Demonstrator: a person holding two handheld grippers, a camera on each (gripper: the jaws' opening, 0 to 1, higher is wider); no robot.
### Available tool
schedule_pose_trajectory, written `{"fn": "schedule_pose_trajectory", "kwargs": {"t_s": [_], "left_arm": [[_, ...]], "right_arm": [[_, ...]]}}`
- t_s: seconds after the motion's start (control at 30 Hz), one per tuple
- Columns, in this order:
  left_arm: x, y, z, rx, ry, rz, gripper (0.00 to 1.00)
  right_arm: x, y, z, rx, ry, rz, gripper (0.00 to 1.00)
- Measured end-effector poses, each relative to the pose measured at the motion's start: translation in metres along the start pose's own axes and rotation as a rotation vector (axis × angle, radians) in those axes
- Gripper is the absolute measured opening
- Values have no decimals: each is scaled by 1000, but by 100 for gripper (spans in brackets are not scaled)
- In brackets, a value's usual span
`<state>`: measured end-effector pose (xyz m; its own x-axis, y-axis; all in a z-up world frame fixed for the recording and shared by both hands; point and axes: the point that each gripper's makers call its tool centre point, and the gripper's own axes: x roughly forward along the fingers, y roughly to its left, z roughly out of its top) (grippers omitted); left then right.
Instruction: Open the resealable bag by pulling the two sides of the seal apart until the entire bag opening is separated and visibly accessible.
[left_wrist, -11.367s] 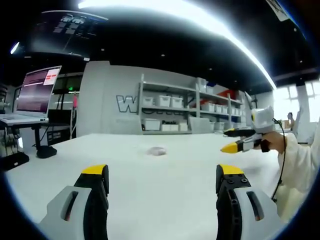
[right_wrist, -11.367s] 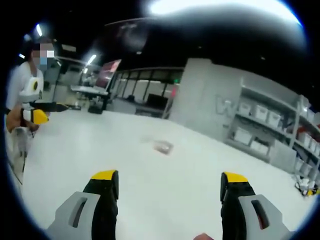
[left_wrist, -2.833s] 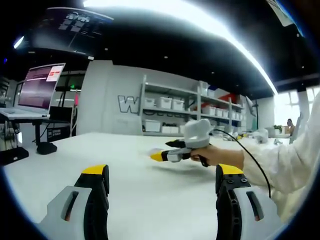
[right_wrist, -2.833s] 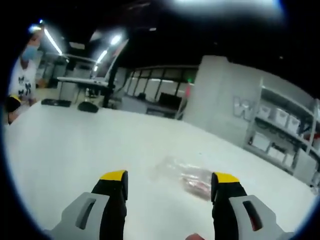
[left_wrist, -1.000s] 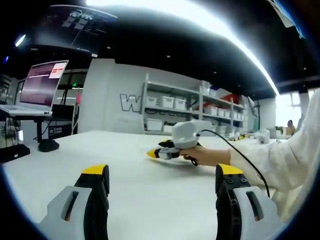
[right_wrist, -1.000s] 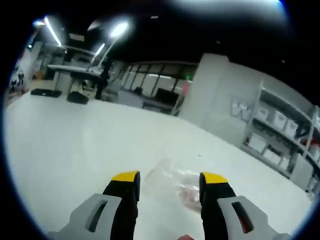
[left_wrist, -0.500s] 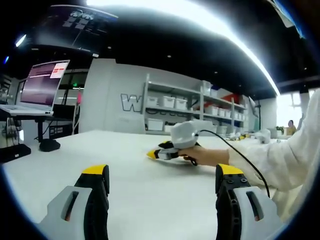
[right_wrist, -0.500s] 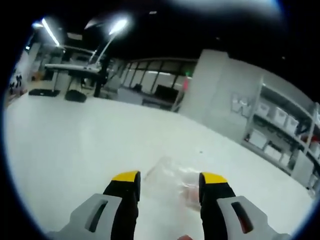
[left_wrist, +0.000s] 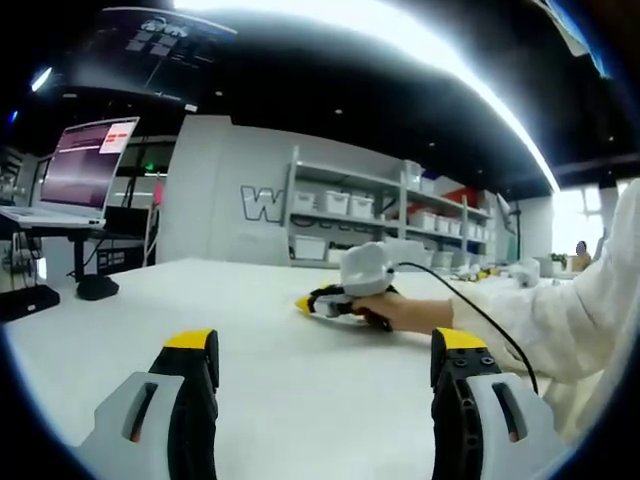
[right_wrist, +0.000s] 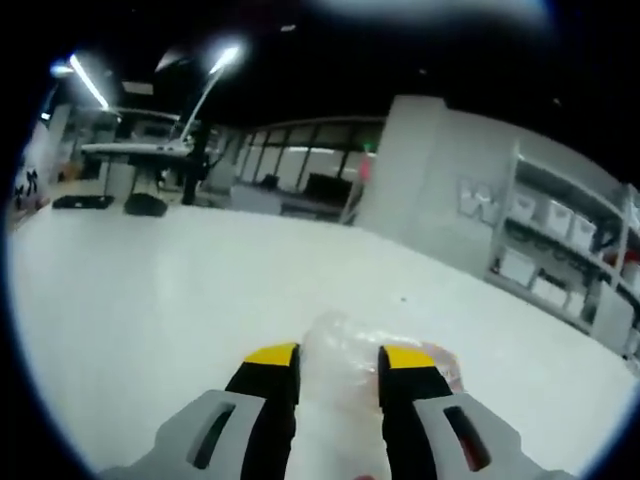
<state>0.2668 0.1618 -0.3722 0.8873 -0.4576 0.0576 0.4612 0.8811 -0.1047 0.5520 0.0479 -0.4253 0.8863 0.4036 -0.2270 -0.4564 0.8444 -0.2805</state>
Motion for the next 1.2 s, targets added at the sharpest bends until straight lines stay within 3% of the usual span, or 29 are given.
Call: {"fn": "schedule_pose_trajectory", "kwargs": {"t_s": [0.13,0.33,0.6,1.0,1.2], "left_arm": [[-1,2,0,-1,0,6,86],[-2,2,-1,-10,2,4,86],[-4,0,-2,-7,7,6,86],[-4,0,0,0,7,6,86],[-4,0,-1,4,10,4,87]], "right_arm": [[0,-1,0,0,-2,-8,22],[-1,-2,2,9,-15,-13,6],[-2,0,0,11,-7,-2,0],[-3,-8,6,61,-27,-8,0],[-10,-25,28,84,-71,-35,0]]}}
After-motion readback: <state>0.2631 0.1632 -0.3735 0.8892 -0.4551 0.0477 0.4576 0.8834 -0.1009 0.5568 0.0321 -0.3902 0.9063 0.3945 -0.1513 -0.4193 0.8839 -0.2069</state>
